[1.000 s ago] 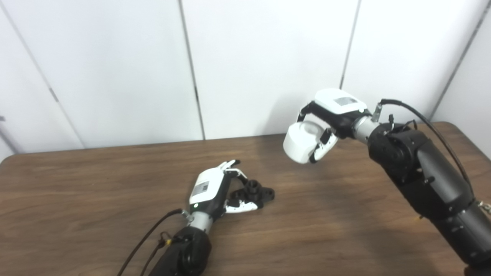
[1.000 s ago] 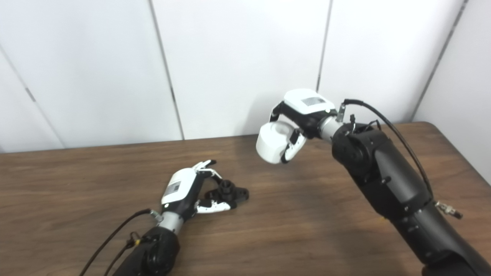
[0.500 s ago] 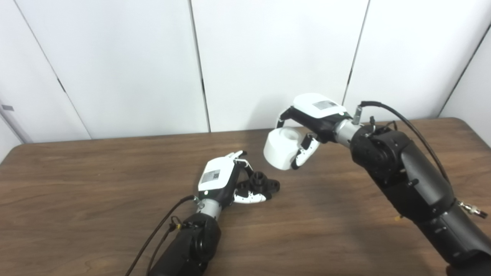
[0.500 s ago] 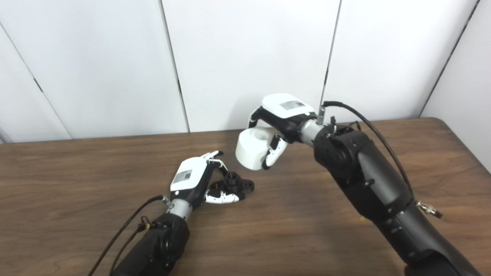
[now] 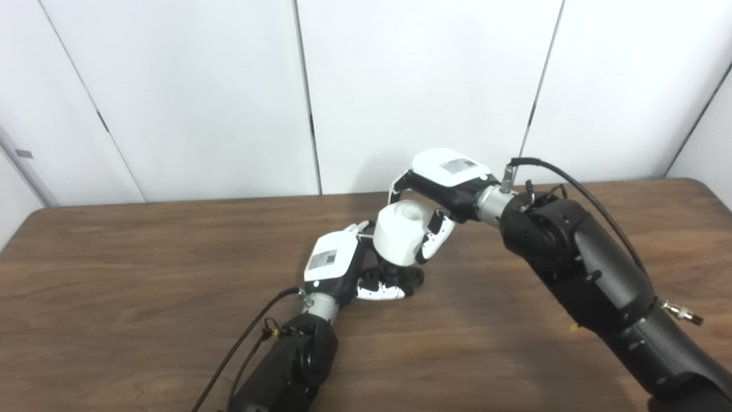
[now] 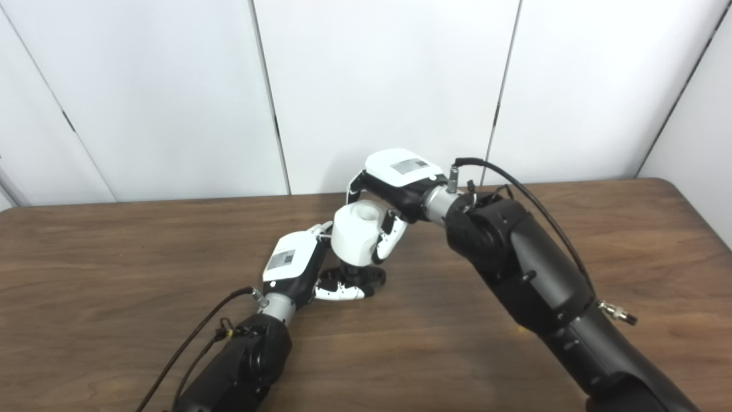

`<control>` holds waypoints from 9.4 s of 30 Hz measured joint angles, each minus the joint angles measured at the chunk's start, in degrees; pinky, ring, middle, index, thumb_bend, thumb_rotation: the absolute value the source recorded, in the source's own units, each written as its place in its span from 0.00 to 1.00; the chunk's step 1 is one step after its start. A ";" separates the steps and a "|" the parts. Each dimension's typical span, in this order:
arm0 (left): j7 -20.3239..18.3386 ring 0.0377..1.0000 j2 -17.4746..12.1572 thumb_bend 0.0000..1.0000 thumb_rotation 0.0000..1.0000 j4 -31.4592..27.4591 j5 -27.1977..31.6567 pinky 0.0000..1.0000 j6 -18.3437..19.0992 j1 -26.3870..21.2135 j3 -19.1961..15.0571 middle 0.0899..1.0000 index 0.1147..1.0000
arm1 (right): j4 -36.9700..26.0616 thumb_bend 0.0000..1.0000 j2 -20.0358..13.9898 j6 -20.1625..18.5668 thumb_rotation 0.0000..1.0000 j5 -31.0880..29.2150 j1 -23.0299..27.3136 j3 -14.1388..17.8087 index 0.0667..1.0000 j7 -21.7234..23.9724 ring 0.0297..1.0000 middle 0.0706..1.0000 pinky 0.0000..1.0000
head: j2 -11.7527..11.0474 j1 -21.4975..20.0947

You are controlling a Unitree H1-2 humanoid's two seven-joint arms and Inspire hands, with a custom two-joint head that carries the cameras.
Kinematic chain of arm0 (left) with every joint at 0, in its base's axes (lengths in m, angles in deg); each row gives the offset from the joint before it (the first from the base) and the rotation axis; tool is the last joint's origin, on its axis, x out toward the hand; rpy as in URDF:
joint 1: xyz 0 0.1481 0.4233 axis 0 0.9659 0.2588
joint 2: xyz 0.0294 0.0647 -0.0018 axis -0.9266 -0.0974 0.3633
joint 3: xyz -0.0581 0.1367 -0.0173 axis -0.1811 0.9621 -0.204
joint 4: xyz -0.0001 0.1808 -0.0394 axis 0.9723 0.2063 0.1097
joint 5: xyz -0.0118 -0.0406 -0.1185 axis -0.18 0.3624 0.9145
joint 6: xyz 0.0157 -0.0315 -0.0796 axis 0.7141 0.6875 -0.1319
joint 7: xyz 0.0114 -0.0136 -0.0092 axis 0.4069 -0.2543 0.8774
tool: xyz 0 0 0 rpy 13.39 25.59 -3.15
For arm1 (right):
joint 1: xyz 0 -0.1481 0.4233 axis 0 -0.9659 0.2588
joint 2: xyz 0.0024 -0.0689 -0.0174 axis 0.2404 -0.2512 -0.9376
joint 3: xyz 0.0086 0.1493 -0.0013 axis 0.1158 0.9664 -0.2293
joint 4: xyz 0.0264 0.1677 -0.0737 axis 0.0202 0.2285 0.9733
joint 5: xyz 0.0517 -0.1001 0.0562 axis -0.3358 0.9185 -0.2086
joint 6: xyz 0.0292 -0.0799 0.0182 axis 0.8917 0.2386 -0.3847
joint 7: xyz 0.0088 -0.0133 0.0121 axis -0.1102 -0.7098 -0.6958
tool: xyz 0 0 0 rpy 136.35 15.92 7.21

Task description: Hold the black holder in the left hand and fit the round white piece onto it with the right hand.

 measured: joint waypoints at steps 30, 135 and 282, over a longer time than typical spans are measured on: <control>-2.06 0.92 -1.41 1.00 0.33 -3.47 0.08 0.86 3.14 0.65 -0.16 0.91 0.54 | 5.39 0.52 3.57 3.99 0.13 0.37 0.04 -0.21 0.44 -1.81 0.79 0.73 0.72 | 0.88 1.67; -7.61 0.88 -5.58 0.52 0.08 -6.92 0.39 0.74 2.46 0.33 0.69 0.84 0.41 | 7.92 0.52 3.06 8.77 0.13 -0.04 2.26 2.96 0.45 -4.85 0.75 0.71 0.66 | 2.90 0.18; -7.62 0.87 -5.89 0.52 0.08 -6.73 0.46 0.73 2.19 -0.12 0.74 0.84 0.41 | 8.69 0.96 1.33 6.36 0.25 1.35 1.05 -0.85 0.99 2.75 0.79 0.83 0.67 | 3.34 0.00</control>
